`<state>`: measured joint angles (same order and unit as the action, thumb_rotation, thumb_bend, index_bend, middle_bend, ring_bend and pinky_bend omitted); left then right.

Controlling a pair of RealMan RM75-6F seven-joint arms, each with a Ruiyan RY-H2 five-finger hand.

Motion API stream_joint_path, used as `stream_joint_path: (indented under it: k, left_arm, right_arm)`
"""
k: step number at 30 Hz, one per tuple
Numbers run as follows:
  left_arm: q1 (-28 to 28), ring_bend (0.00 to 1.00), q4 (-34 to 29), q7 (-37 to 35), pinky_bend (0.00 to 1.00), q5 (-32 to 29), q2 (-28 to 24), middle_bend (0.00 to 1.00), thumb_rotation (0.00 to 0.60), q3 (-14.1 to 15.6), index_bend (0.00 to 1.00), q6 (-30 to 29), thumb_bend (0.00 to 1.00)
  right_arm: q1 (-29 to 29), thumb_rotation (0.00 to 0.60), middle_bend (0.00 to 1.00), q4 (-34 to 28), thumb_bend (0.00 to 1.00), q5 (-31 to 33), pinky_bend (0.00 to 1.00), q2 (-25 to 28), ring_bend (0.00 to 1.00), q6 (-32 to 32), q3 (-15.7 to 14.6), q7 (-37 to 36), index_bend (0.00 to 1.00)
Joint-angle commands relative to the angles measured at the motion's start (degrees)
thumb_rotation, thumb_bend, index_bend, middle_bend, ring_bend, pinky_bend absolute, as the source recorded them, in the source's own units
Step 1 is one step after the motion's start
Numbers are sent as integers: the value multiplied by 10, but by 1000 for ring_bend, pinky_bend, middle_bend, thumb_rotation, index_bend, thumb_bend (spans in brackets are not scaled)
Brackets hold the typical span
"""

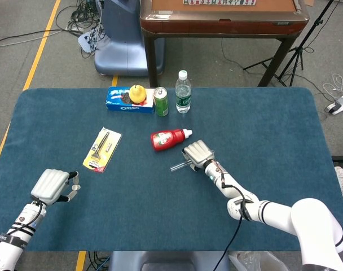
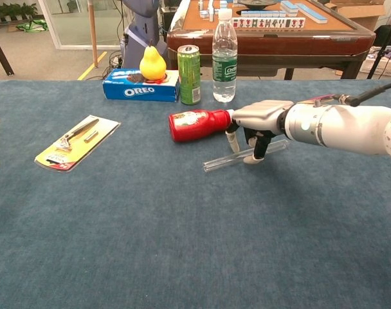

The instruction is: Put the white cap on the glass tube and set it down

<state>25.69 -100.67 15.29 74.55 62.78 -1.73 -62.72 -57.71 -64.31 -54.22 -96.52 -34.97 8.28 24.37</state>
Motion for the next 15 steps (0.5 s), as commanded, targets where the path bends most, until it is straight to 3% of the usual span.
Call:
stream_joint_path:
  k: [1, 15]
  left_arm:
    - [0, 1000, 1, 1, 1000, -1, 0, 1000, 600, 0, 526, 1, 246]
    - [0, 1000, 4, -2, 1000, -2, 2, 1000, 600, -2, 527, 3, 246]
  right_arm:
    - [-2, 600, 983, 2, 346, 2, 1000, -2, 1000, 1, -2, 1, 469]
    - [-10, 600, 983, 13, 395, 13, 1000, -11, 1000, 1, -8, 4, 525]
